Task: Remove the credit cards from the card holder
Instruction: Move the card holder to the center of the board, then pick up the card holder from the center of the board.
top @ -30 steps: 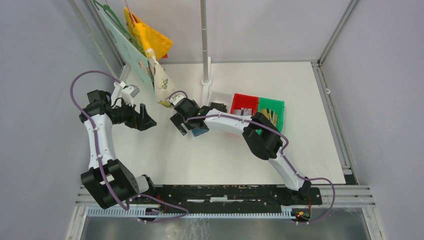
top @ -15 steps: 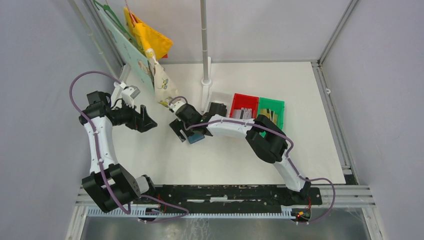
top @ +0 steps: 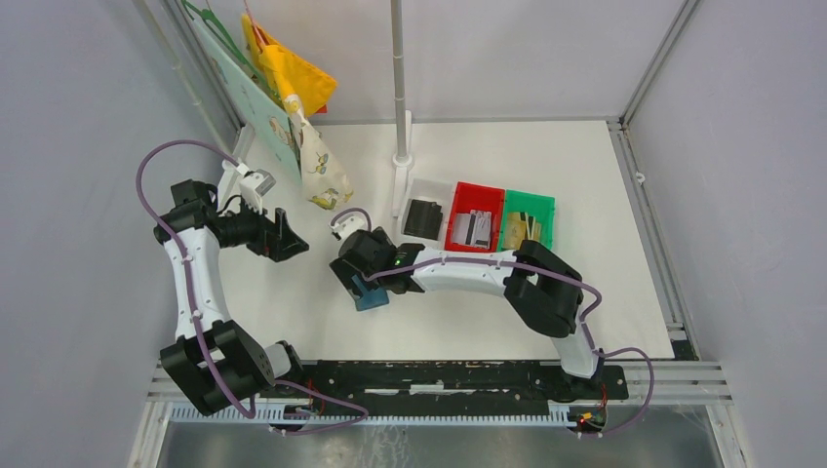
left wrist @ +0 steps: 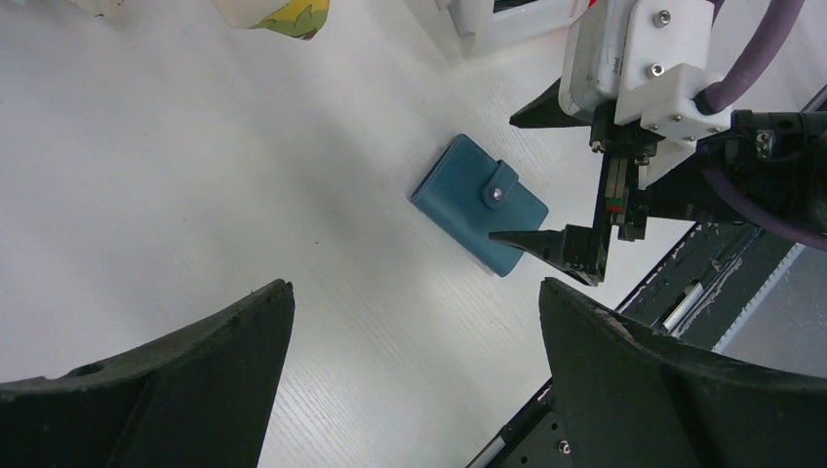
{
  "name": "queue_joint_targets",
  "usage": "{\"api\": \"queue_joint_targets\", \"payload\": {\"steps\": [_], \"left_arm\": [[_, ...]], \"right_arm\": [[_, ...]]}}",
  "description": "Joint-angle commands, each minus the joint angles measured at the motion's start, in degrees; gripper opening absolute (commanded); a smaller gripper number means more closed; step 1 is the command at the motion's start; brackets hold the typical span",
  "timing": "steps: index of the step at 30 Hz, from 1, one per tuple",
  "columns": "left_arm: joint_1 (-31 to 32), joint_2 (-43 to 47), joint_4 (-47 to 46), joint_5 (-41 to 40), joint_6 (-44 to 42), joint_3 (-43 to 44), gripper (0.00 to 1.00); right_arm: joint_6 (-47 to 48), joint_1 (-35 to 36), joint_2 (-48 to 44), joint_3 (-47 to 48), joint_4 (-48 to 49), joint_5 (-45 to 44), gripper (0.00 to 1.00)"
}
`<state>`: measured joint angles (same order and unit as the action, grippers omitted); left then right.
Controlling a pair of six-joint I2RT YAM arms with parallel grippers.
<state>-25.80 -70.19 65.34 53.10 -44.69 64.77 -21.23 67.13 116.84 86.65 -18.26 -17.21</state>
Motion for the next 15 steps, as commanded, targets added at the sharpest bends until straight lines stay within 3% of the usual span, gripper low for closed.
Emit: {"api": "queue_joint_targets", "payload": {"steps": [1,11,15], "left_arm": [[-0.2,0.6,1.1,2.8,-3.3,1.8,1.0],[-0.2,-0.1,4.8,2.8,-6.1,4.4,1.0],[-0.3,-0.1,4.6,3.5,-6.0,4.1,1.0]], "right_arm": [[-5.2,2.1,-1.2,-0.6,-0.1,-7.6,0.98],[-12.3,2.6,6.5,7.3,-2.4,-3.9,0.98],[-13.3,2.8,7.4,7.1,-3.8,-7.4,0.98]]}}
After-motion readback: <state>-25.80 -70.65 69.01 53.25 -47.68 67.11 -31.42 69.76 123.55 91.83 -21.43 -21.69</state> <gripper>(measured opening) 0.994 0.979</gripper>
